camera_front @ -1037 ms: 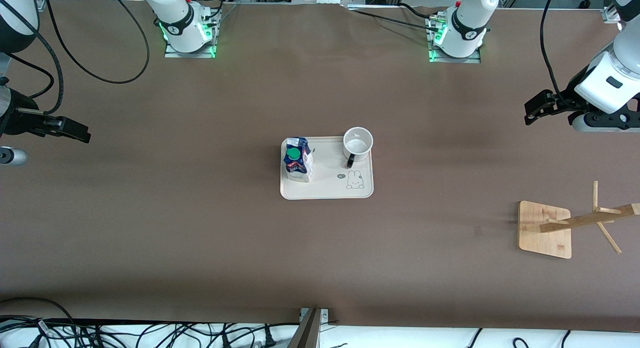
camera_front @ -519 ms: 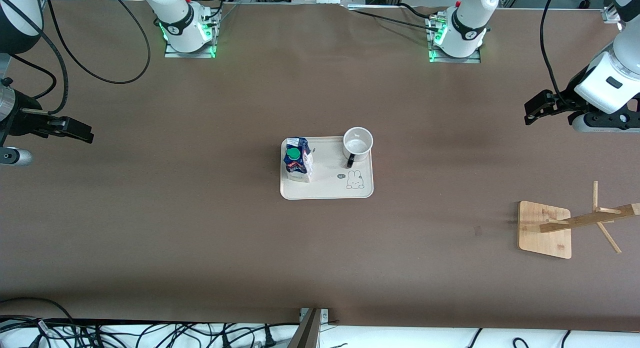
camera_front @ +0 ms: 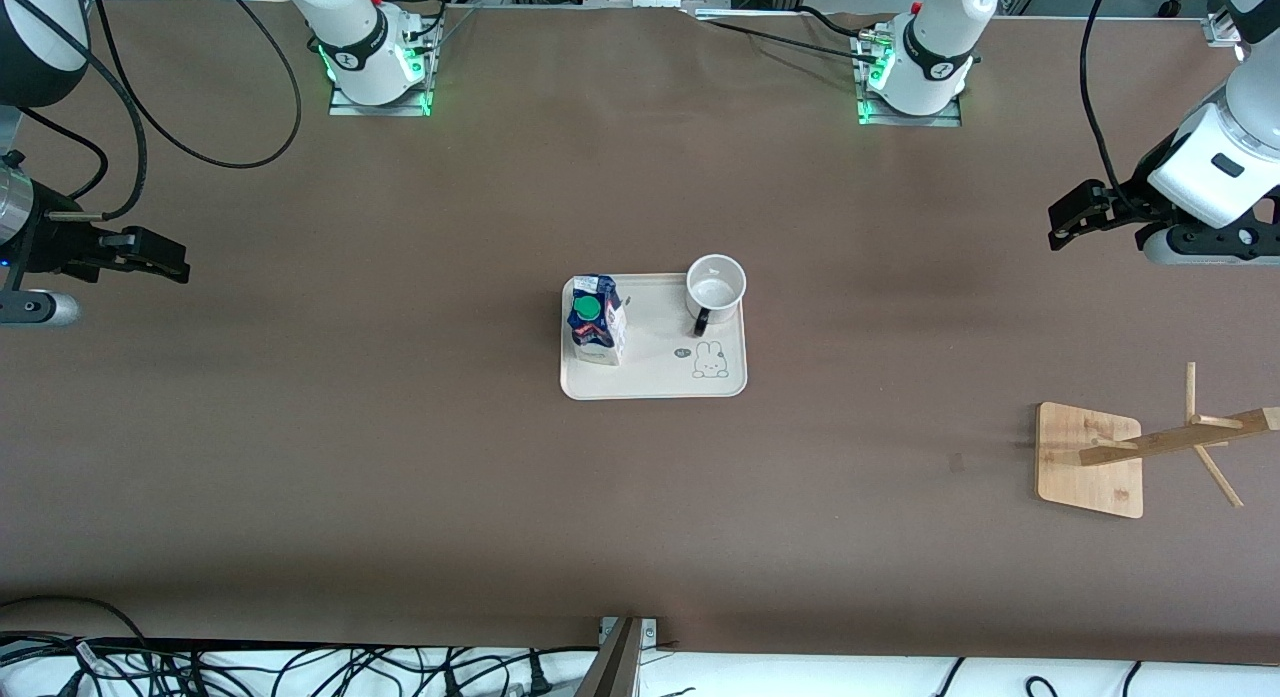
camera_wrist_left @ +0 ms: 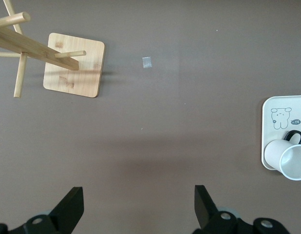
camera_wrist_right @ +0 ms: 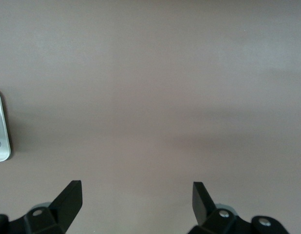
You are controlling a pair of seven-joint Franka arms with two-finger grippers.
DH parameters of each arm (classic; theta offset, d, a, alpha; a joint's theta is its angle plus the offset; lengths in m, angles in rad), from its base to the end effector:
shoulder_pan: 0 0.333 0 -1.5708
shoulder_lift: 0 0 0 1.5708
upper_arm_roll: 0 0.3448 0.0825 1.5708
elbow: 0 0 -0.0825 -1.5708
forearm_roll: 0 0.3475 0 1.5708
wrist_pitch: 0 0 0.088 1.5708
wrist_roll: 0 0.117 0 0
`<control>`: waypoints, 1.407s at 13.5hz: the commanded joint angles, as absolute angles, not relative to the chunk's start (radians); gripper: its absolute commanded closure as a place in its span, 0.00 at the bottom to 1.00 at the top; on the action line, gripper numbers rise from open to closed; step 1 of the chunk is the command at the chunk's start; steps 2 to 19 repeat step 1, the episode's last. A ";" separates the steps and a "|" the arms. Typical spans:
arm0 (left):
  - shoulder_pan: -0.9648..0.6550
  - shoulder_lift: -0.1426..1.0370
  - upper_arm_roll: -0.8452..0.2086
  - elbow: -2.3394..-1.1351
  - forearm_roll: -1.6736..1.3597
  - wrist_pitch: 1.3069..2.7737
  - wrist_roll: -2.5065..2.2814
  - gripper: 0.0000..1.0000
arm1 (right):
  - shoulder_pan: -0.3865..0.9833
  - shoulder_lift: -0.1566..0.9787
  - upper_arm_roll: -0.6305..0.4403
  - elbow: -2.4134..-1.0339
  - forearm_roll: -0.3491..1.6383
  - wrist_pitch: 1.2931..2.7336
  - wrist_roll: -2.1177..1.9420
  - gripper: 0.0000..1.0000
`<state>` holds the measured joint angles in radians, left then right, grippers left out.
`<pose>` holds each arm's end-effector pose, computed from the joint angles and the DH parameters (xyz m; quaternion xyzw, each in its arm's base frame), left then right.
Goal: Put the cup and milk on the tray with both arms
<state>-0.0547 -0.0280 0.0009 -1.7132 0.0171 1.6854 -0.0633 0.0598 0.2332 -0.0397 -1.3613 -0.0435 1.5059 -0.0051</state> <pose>0.5148 -0.0259 0.6053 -1.0000 -0.0038 -0.0006 0.0085 0.5865 0.0095 0.5996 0.9986 0.0125 -0.0440 0.0267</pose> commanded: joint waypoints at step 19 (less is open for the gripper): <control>-0.057 -0.012 0.002 -1.680 0.012 1.661 -0.044 0.00 | 0.067 0.233 -0.048 -1.351 -0.031 1.505 -0.025 0.00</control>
